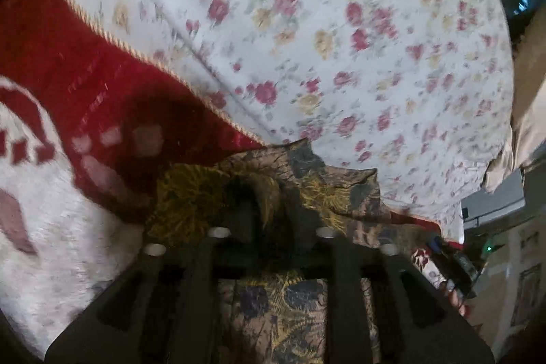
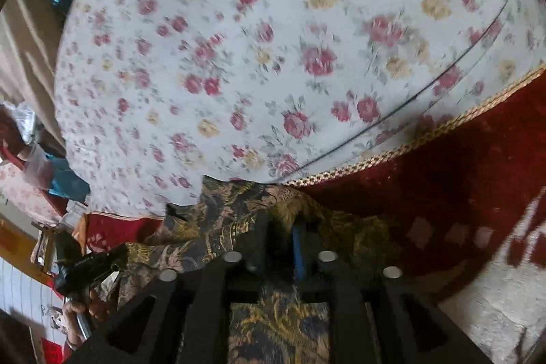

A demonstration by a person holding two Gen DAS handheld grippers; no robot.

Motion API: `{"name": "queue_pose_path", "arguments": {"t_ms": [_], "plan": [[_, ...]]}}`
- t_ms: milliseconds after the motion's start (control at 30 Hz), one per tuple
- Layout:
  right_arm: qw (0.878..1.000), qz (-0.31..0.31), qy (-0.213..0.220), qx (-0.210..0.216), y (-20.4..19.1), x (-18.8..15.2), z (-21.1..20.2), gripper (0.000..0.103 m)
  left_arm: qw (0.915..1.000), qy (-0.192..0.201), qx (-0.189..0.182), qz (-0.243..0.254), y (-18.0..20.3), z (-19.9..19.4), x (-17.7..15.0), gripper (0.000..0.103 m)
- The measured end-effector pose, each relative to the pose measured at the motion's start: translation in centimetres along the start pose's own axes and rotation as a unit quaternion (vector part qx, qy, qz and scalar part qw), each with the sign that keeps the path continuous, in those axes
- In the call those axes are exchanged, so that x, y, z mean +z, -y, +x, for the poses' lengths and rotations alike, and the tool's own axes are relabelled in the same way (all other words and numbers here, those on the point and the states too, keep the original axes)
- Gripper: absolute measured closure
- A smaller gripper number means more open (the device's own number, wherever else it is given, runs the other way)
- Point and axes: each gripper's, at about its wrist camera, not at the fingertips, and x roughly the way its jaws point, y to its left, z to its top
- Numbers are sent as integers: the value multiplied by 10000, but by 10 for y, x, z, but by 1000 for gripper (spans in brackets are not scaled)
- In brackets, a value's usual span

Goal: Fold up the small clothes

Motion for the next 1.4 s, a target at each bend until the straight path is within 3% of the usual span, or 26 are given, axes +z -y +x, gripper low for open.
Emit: {"name": "queue_pose_path", "arguments": {"t_ms": [33, 67, 167, 267, 367, 500, 567, 733, 867, 967, 1033, 1067, 1267, 1400], "plan": [[9999, -49, 99, -11, -2, -2, -8, 36, 9999, 55, 35, 85, 3, -7, 0, 51], [9997, -147, 195, 55, -4, -6, -18, 35, 9998, 100, -5, 199, 8, -17, -3, 44], [9963, -753, -161, 382, -20, -21, -27, 35, 9983, -26, -200, 544, 22, -27, -13, 44], [9879, -1372, -638, 353, -40, -41, -14, 46, 9948, -240, -140, 980, 35, -26, -29, 44], [9778, -1798, -1058, 211, -56, -54, 17, 50, 9895, -661, 128, 1280, 44, -6, -43, 44], [9746, -1768, -1375, -16, -61, -42, 61, 50, 9809, -1041, 764, 1458, 48, 31, -38, 44], [9777, -1689, -1240, -132, -64, -23, 77, 50, 9832, -967, 823, 1309, 48, 40, -21, 44], [9930, -1053, -440, -313, -61, 29, 95, 50, 9983, -279, 495, 103, 23, 39, 36, 44], [9947, -952, -258, -300, -60, 39, 79, 50, 9994, -140, 298, -108, 12, 22, 42, 44], [9916, -1196, -413, -282, -59, 25, 56, 46, 9995, -304, 50, 105, 7, 2, 21, 43], [9882, -1371, -616, -283, -57, 6, 37, 34, 9989, -400, 17, 234, 2, -10, 5, 42], [9870, -1429, -693, -239, -53, -8, 22, 33, 9986, -433, -1, 291, -2, -18, -5, 42], [9899, -1116, -853, -166, -29, -73, -34, 31, 9976, -544, -187, 387, -19, -53, -66, 42], [9930, -834, -809, -226, -16, -99, -58, 31, 9949, -785, -301, 551, -16, -57, -103, 42]]}}
